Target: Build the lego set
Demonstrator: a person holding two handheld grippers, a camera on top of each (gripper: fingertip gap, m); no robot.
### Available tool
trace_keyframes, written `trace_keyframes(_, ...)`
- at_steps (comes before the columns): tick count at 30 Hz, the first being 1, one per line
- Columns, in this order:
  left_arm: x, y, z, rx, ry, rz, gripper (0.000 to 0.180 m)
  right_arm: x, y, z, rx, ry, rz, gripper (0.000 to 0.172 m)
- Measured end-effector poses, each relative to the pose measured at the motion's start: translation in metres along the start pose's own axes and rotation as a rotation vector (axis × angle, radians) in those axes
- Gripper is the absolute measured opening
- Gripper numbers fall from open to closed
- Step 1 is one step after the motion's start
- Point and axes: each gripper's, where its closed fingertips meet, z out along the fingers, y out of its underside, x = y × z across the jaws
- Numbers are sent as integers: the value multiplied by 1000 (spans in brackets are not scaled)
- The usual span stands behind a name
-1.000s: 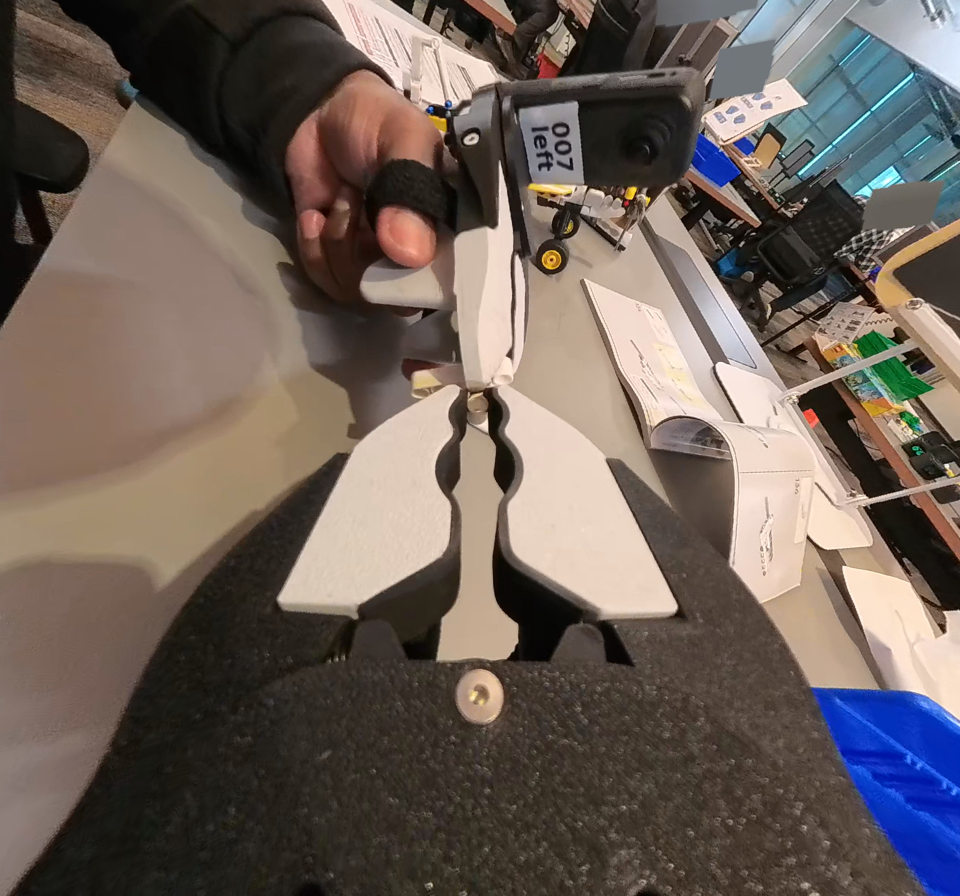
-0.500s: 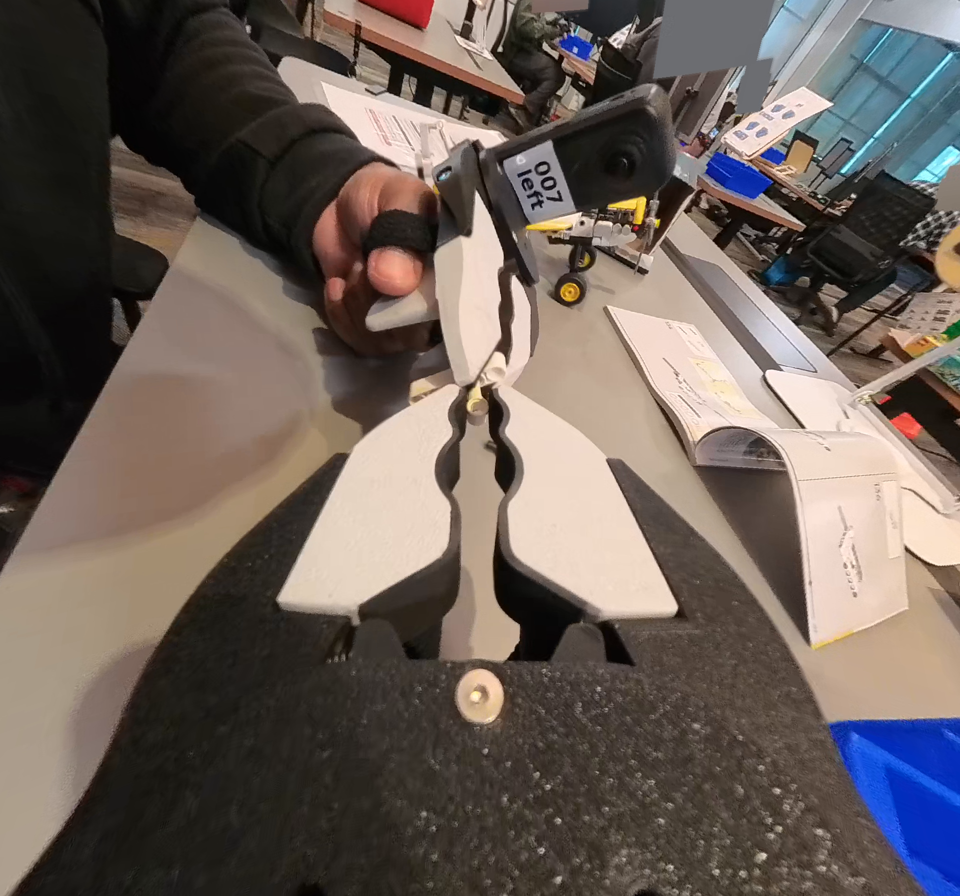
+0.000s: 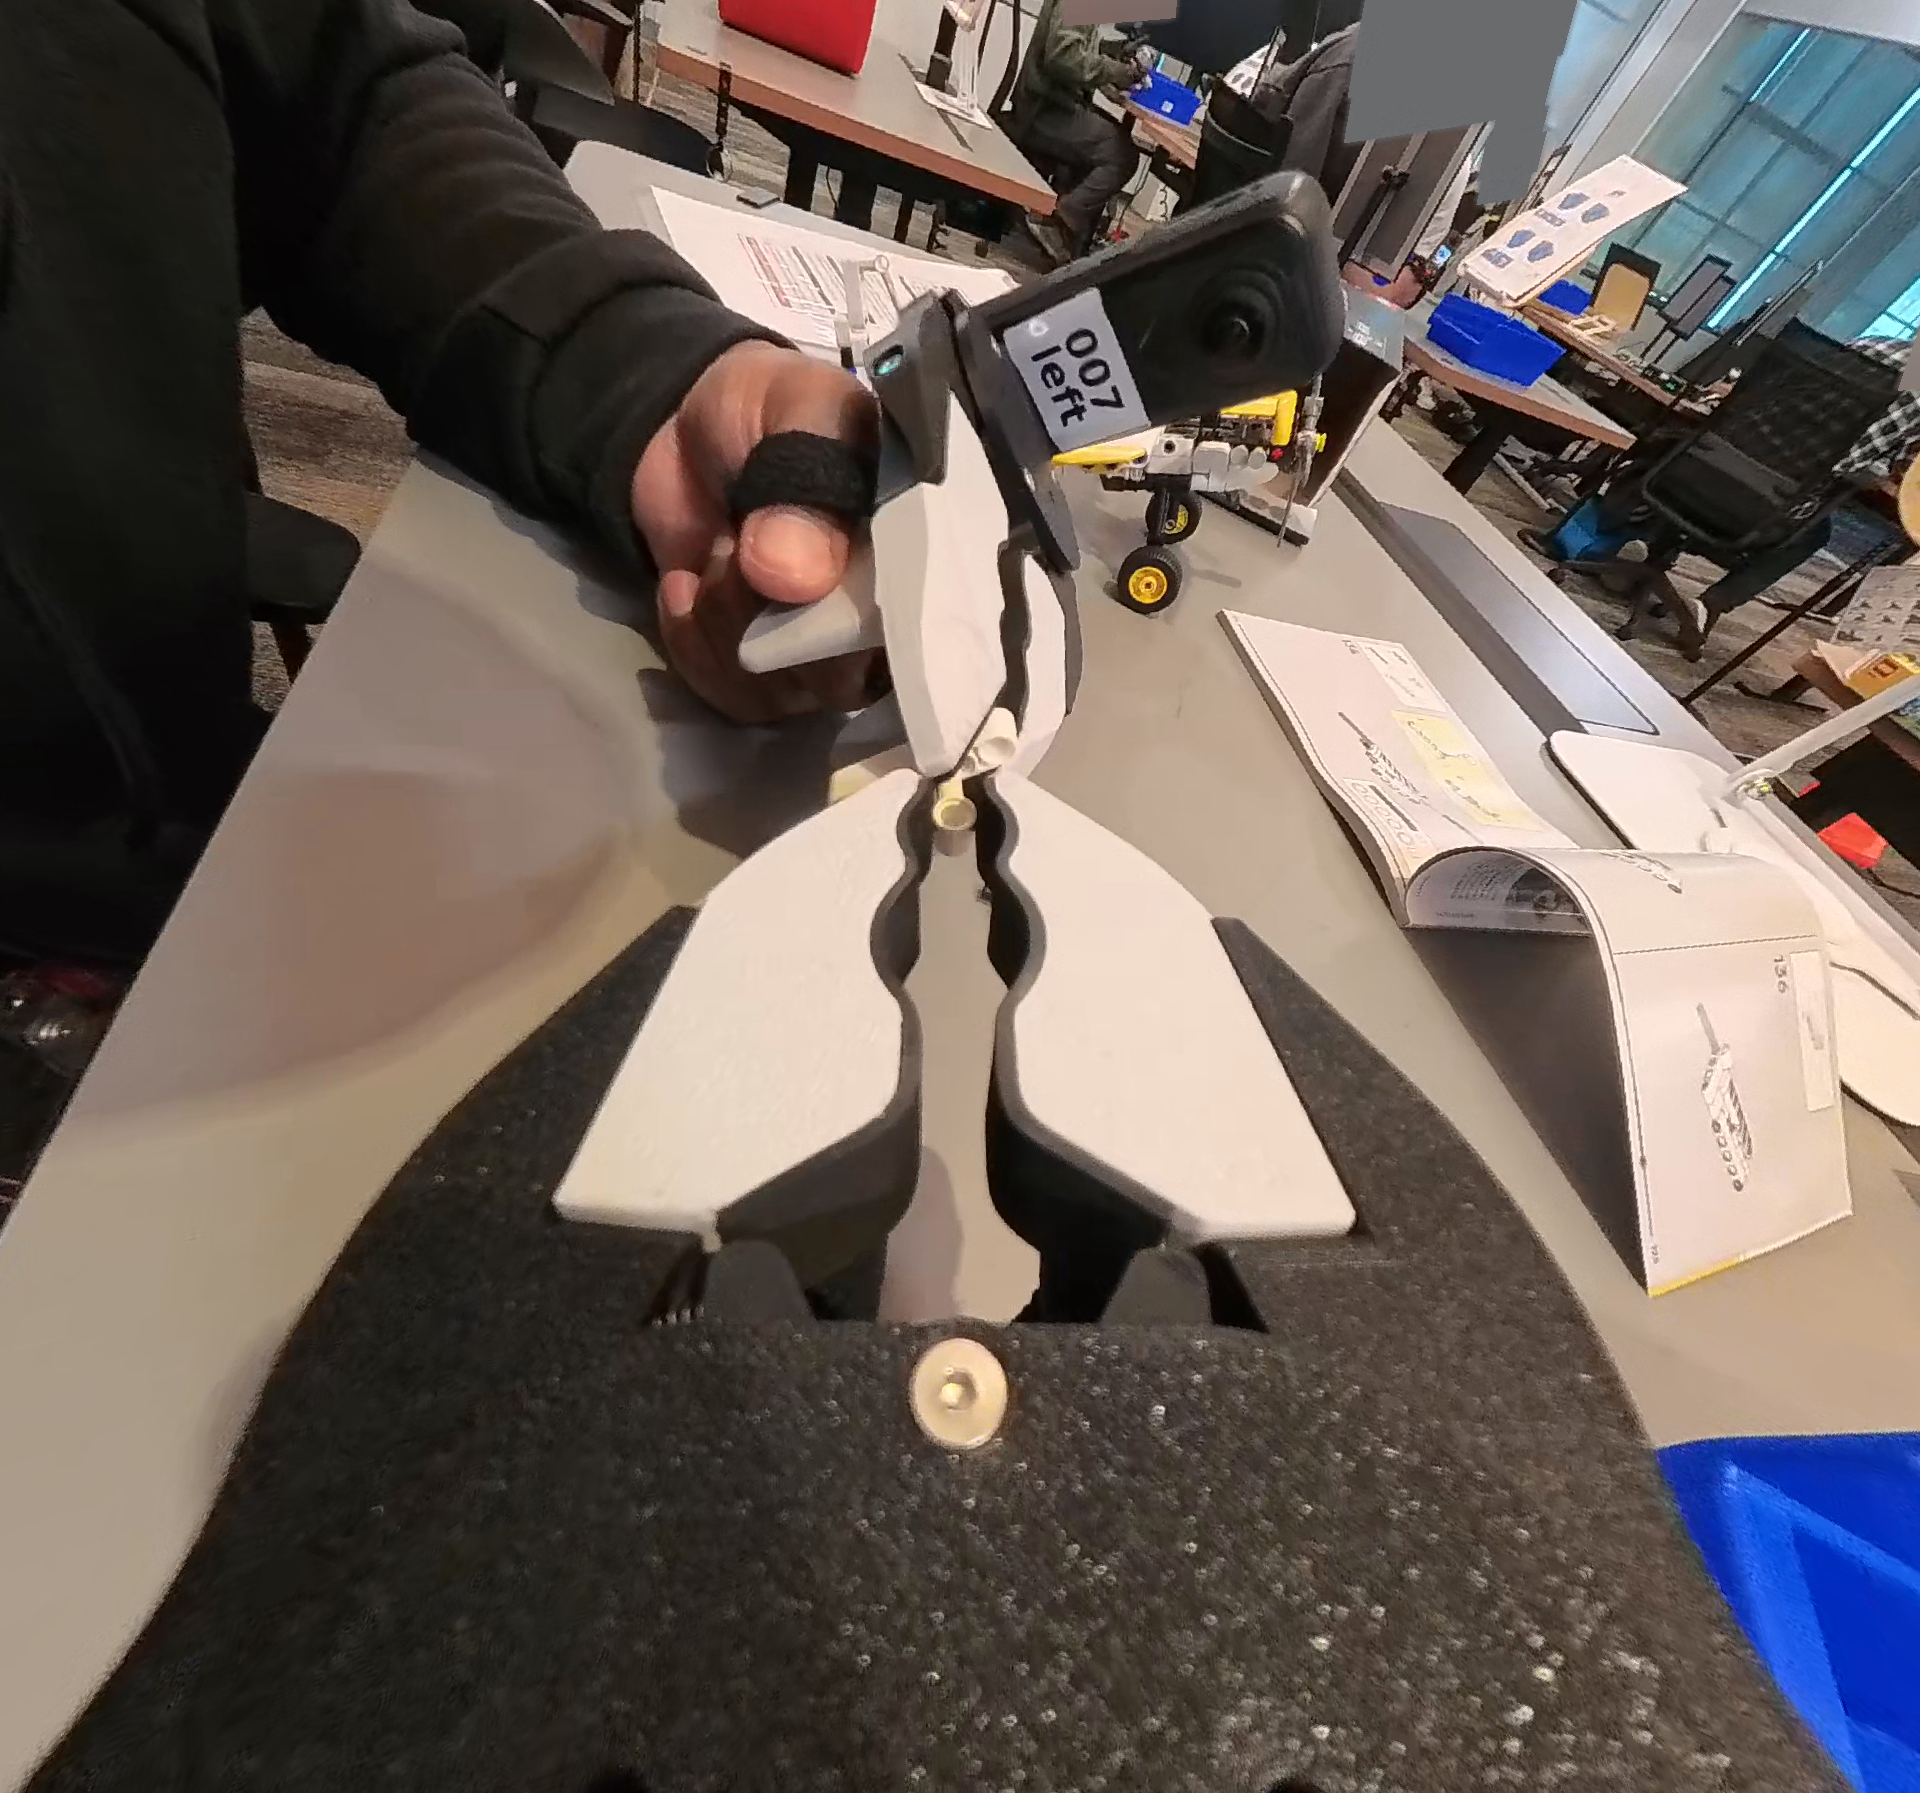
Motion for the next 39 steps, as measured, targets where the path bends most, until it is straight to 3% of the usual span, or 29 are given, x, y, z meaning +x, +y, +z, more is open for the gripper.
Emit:
trace_keyframes(10, -1, 0, -1, -7, -10, 31, 8, -1, -1, -1, 13, -34, 57, 7)
trace_keyframes(13, -6, 4, -1, -49, -66, 105, 7, 0, 6, -1, -29, -37, 43, 7)
trace_keyframes(15, -13, 10, -2, -108, -135, 185, 7, -3, 21, -1, -124, -77, 30, 7)
trace_keyframes(18, -21, 17, -1, -187, -227, 297, 7, -5, 62, -6, -384, -121, -1, 7)
trace_keyframes(22, -29, 28, 2, -256, -271, 319, 7, -12, 96, -13, -581, -177, 88, 7)
trace_keyframes(30, -33, 34, 3, -295, -289, 315, 8, -13, 92, -17, -546, -160, 192, 25)
trace_keyframes(39, -39, 37, 6, -323, -348, 346, 8, -11, 100, -26, -575, -86, 271, 25)
